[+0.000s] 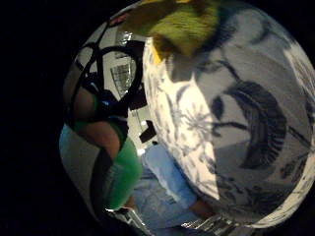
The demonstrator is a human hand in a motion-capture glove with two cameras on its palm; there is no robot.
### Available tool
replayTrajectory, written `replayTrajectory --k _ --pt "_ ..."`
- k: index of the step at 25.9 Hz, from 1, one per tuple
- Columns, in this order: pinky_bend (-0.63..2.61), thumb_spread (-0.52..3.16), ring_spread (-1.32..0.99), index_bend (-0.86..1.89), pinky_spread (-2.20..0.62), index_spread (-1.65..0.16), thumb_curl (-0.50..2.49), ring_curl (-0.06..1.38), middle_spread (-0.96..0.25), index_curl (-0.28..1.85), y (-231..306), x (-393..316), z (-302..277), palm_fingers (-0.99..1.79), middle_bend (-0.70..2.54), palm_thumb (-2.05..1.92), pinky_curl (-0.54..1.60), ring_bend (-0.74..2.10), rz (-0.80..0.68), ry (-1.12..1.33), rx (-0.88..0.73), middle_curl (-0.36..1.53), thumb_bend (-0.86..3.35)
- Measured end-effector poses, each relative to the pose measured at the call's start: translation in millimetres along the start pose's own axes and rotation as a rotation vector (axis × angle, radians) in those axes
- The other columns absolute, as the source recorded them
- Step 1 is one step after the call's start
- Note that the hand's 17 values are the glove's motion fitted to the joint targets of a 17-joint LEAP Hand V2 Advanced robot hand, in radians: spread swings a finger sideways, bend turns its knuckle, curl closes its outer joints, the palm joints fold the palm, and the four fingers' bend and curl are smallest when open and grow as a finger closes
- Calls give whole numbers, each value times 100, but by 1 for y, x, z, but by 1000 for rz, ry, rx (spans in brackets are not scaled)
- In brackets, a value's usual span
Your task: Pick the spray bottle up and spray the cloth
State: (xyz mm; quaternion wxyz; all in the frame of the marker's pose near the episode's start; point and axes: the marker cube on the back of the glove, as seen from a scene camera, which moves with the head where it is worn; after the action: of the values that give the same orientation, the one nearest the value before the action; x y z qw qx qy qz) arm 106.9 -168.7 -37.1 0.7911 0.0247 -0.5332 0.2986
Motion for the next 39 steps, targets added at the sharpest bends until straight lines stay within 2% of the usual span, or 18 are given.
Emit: replayTrajectory --k 8,14,21,27,31,36,38,39 --pt "43 84 2 8 11 -22 65 41 -2 17 -15 -48 98 102 31 91 37 63 -514 48 -183 48 -2" --pt "37 86 0 9 9 -25 63 41 -4 17 -42 -44 179 100 32 88 36 61 -756 160 -281 49 -3" --pt "30 91 -1 10 6 -27 60 40 -6 19 -81 -6 242 99 32 82 35 60 -740 211 -315 48 -4" --pt "26 93 -2 9 5 -28 55 40 -6 20 -97 21 267 96 31 76 35 59 -702 306 -405 48 -5" --pt "24 92 -2 8 6 -28 52 40 -7 19 -95 27 273 92 32 75 35 59 -667 301 -463 48 -4" --pt "15 92 -4 10 7 -28 50 40 -7 20 -111 28 278 84 36 75 33 57 -661 330 -359 48 -3" --pt "14 92 -4 9 9 -28 49 39 -8 20 -103 31 270 75 39 75 32 52 -618 345 -419 49 -3" --pt "16 92 -3 9 10 -29 49 37 -6 20 -95 33 263 60 38 75 33 44 -593 355 -465 49 -3"
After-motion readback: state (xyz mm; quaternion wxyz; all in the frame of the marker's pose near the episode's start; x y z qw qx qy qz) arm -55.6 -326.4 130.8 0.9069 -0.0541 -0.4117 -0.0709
